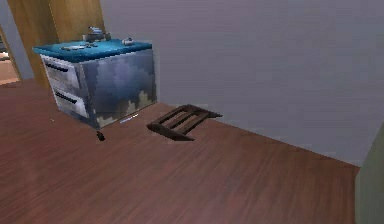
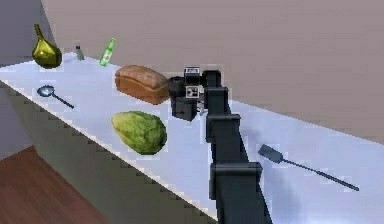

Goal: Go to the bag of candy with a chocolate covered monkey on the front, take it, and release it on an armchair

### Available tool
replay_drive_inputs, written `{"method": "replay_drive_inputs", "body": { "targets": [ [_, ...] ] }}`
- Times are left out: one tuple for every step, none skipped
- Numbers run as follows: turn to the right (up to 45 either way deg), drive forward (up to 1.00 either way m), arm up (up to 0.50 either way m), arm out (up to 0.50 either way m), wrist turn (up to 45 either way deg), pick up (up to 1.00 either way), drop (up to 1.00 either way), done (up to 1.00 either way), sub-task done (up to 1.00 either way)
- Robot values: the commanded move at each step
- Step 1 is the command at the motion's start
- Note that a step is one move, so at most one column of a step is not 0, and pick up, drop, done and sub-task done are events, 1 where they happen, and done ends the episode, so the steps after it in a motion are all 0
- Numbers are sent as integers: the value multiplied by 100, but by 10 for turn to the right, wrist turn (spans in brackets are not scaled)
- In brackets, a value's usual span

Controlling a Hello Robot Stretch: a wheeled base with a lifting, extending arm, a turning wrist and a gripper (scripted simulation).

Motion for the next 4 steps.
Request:
{"method": "replay_drive_inputs", "body": {
  "targets": [
    [0, 0, 4, 0, 0, 0, 0, 0, 0],
    [0, 0, 0, 0, -450, 0, 0, 0, 0],
    [0, 0, 0, 0, -450, 0, 0, 0, 0],
    [0, 0, 0, 0, -450, 0, 0, 0, 0]
  ]
}}
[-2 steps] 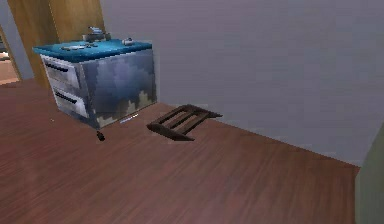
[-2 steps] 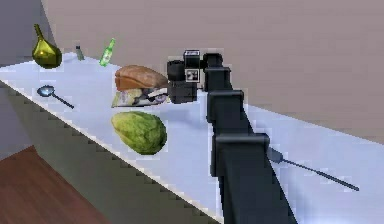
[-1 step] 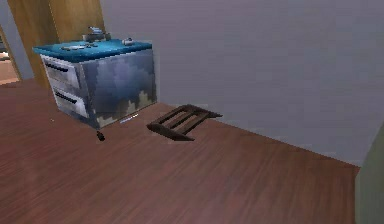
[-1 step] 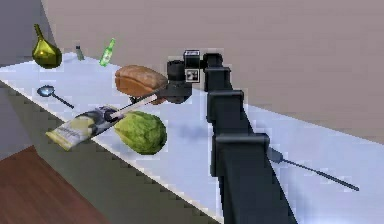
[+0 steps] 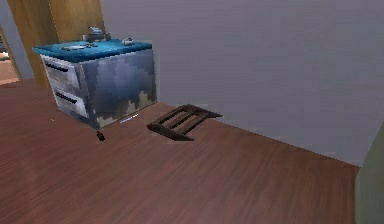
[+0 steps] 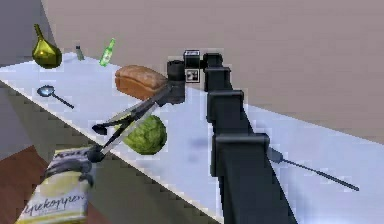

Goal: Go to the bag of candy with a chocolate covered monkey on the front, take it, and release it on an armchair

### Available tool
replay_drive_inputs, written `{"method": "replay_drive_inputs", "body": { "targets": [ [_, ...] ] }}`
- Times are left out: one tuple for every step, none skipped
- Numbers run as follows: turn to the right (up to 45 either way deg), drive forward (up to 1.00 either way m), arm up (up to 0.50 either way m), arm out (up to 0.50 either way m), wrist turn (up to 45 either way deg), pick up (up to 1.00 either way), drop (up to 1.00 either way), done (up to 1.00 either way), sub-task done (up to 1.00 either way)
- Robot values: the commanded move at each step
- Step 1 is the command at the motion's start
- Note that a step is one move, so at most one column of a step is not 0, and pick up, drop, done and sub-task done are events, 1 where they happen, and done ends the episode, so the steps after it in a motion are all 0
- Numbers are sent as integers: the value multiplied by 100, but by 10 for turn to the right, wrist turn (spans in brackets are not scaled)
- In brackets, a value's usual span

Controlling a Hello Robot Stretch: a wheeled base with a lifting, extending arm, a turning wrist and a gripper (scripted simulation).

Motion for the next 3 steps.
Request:
{"method": "replay_drive_inputs", "body": {
  "targets": [
    [0, 0, 0, 0, -210, 0, 0, 0, 0],
    [0, 0, 0, -34, 0, 0, 0, 0, 0],
    [-330, 0, 0, 0, 0, 0, 0, 0, 0]
  ]
}}
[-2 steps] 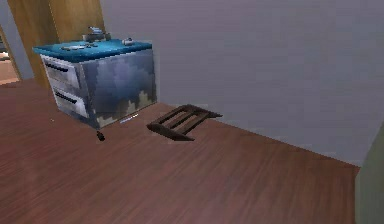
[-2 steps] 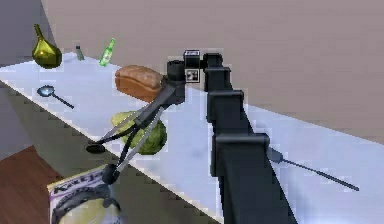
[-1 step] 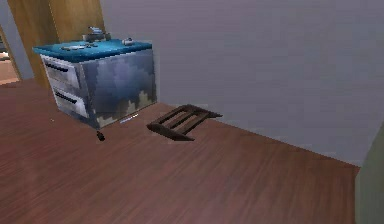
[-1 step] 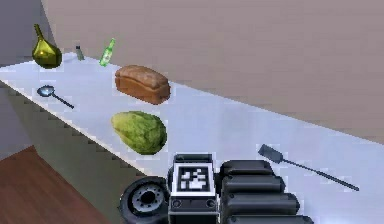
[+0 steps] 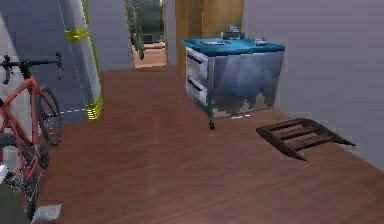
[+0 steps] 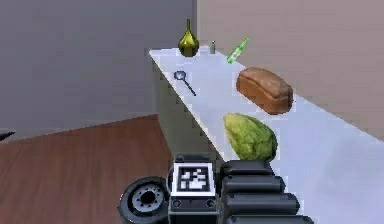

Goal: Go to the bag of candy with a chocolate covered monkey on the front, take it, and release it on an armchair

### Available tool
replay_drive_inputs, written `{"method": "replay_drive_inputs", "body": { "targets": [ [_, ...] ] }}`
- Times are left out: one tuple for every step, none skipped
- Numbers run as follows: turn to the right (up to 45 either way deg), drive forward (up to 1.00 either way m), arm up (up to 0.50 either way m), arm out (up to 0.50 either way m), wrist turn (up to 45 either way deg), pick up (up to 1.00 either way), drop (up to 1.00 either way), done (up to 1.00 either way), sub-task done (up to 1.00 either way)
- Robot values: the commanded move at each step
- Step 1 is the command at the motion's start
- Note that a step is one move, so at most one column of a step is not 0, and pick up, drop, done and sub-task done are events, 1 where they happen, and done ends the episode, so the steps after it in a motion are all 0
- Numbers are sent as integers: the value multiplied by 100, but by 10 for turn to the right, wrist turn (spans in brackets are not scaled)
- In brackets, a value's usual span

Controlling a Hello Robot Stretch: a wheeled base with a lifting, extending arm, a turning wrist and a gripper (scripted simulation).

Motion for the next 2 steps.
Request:
{"method": "replay_drive_inputs", "body": {
  "targets": [
    [0, 30, 0, 0, 0, 0, 0, 0, 0],
    [-120, 0, 0, 0, 0, 0, 0, 0, 0]
  ]
}}
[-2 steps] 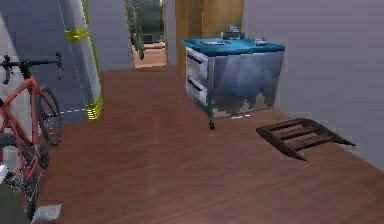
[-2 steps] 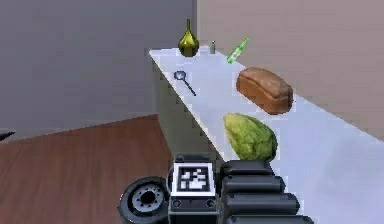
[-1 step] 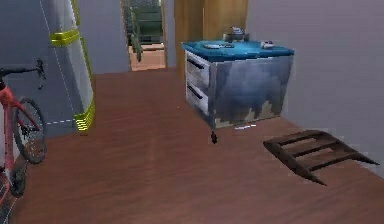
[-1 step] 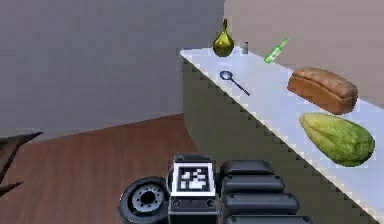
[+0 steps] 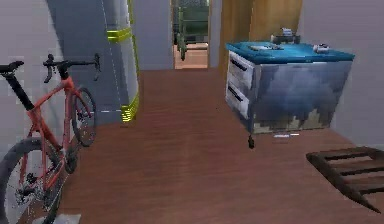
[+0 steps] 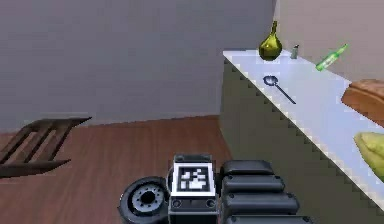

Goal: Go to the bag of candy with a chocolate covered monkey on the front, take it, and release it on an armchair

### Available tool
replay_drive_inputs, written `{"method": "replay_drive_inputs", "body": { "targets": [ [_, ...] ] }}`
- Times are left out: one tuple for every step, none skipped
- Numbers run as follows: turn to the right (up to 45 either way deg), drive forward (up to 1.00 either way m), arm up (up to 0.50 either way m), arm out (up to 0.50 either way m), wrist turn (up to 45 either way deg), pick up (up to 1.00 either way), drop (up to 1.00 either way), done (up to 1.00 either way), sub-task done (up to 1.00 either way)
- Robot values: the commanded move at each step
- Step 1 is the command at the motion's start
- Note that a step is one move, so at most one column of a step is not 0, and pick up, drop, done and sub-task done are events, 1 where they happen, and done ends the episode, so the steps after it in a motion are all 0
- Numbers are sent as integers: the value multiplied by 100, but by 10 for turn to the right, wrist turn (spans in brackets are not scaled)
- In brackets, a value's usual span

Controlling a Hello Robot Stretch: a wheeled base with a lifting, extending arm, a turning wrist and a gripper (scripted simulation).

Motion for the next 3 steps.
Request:
{"method": "replay_drive_inputs", "body": {
  "targets": [
    [0, 100, 0, 0, 0, 0, 0, 0, 0],
    [0, 100, 0, 0, 0, 0, 0, 0, 0],
    [0, 100, 0, 0, 0, 0, 0, 0, 0]
  ]
}}
